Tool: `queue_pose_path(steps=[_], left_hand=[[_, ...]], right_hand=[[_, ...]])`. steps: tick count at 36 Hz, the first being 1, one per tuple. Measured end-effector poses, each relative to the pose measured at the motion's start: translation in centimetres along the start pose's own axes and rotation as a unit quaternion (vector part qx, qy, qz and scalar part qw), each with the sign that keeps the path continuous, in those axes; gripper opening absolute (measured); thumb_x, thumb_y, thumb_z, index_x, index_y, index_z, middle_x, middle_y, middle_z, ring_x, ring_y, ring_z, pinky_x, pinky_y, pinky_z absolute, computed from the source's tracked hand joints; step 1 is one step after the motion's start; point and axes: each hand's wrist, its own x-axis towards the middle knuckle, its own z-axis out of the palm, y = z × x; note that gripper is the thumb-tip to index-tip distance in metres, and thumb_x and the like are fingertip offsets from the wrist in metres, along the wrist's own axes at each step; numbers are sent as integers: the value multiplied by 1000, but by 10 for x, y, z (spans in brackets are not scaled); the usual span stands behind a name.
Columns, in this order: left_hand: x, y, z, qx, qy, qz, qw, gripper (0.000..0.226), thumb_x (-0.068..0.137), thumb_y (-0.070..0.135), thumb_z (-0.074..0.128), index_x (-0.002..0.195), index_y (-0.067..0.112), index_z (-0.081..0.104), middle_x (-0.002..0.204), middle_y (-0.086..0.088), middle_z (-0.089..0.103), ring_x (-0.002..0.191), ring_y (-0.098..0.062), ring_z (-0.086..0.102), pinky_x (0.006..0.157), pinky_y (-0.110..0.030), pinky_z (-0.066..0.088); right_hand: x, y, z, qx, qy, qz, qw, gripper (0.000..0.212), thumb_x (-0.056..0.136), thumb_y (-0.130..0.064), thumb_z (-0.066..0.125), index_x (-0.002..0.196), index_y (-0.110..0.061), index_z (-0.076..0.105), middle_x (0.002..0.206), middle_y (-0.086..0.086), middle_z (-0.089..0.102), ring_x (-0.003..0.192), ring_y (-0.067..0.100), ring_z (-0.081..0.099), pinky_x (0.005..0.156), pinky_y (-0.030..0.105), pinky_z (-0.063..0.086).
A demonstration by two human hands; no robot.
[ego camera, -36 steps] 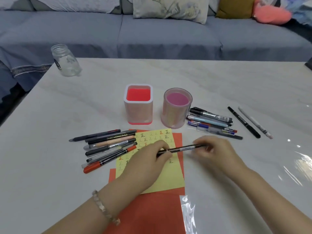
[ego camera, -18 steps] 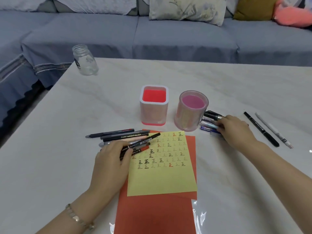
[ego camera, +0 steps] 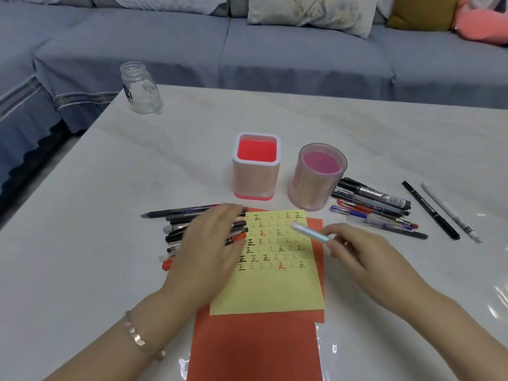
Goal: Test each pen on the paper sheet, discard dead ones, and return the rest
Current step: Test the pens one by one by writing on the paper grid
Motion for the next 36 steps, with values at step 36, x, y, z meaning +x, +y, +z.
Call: queue_pose_path(steps=[36], left_hand=[[-17,53,-7,-115,-196,21,974,38,84,70,20,88,36,35,60,10,48,56,-3,45,52,-18,28]], right_hand=[[-18,-55,13,440,126,61,887,27,75,-18,54,53,-19,39,37,3,44,33,7,40,38,14,33]])
